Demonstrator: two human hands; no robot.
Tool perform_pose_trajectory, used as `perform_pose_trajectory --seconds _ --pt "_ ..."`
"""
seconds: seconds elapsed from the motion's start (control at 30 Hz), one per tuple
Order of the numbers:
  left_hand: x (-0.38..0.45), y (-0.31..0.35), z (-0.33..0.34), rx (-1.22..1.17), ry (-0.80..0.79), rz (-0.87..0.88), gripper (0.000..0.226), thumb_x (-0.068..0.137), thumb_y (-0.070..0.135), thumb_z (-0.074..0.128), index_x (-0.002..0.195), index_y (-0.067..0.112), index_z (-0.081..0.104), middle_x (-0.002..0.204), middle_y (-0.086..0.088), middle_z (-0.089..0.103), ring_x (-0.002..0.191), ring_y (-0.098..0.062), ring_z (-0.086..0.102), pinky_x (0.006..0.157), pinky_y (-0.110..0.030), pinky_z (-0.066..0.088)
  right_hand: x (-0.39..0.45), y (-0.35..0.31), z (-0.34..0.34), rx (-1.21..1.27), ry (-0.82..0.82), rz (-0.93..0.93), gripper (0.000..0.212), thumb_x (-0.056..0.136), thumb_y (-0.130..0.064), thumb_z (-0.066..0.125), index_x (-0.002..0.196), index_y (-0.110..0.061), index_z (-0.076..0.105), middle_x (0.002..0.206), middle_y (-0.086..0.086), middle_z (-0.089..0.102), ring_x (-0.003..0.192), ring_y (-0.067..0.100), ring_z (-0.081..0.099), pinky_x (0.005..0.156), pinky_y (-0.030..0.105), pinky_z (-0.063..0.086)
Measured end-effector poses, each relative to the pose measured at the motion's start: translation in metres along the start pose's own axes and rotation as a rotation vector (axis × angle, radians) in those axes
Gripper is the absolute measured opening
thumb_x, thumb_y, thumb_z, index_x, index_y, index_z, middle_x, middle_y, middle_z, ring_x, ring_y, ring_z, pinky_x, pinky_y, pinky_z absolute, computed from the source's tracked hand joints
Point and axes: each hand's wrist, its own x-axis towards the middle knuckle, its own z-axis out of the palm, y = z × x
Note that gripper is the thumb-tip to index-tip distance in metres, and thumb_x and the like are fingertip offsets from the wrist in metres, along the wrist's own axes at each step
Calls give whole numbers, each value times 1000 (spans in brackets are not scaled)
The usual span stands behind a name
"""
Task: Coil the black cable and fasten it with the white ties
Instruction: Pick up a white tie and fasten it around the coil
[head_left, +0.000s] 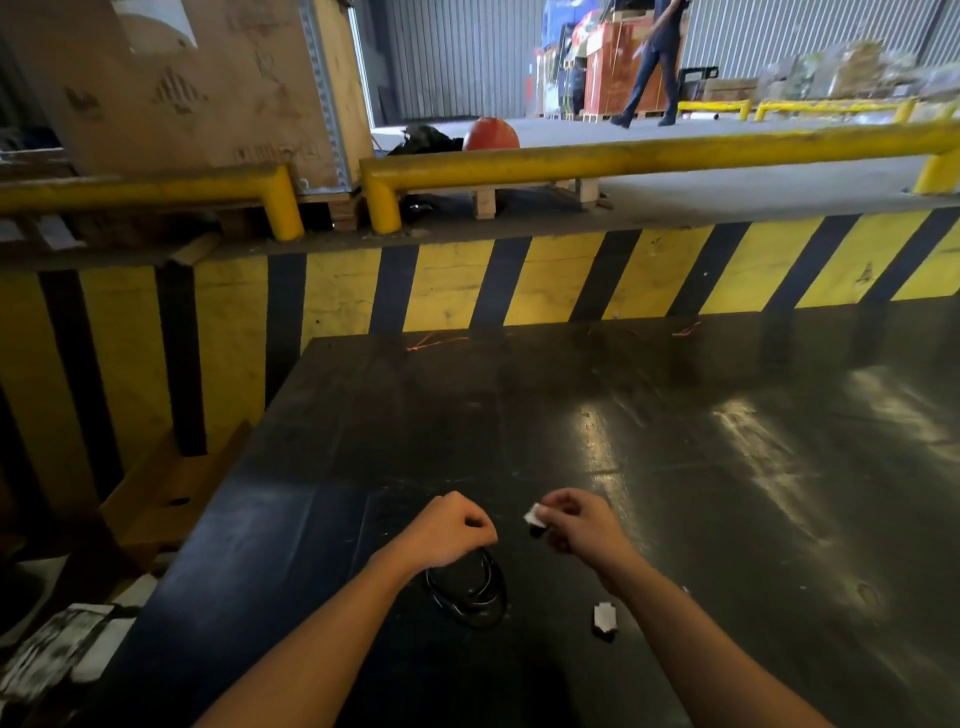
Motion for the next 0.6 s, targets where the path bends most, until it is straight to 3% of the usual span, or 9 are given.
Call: perform_pose_trajectory --seconds 0.07,0.13,0.27,0.6 --pt "2 20 -12 -47 12 68 12 85 29 65 89 25 76 86 3 73 78 -9 66 73 -28 52 3 -34 -7 102 3 -63 8 83 -15 69 80 -19 64 76 6 66 52 9 56 49 24 44" --pt "2 45 -29 -110 44 133 9 84 29 67 83 27 75 79 -8 72 64 -19 61 60 -35 48 2 -65 -12 142 10 -138 10 83 -14 69 77 -18 63 70 5 62 51 9 51 48 23 40" --pt "-1 89 -65 -333 83 235 8 83 27 69 79 27 75 51 9 55 40 -5 40 36 -18 30 -5 -118 -23 103 59 -308 10 83 -14 69 76 -18 63 65 1 60 50 6 51 46 19 41" --pt "-10 143 -115 -428 113 366 12 87 23 65 79 22 74 46 10 49 35 -5 33 34 -17 26 -24 -199 -46 -41 130 -612 5 83 -21 69 84 -18 65 79 5 70 63 5 61 59 21 48"
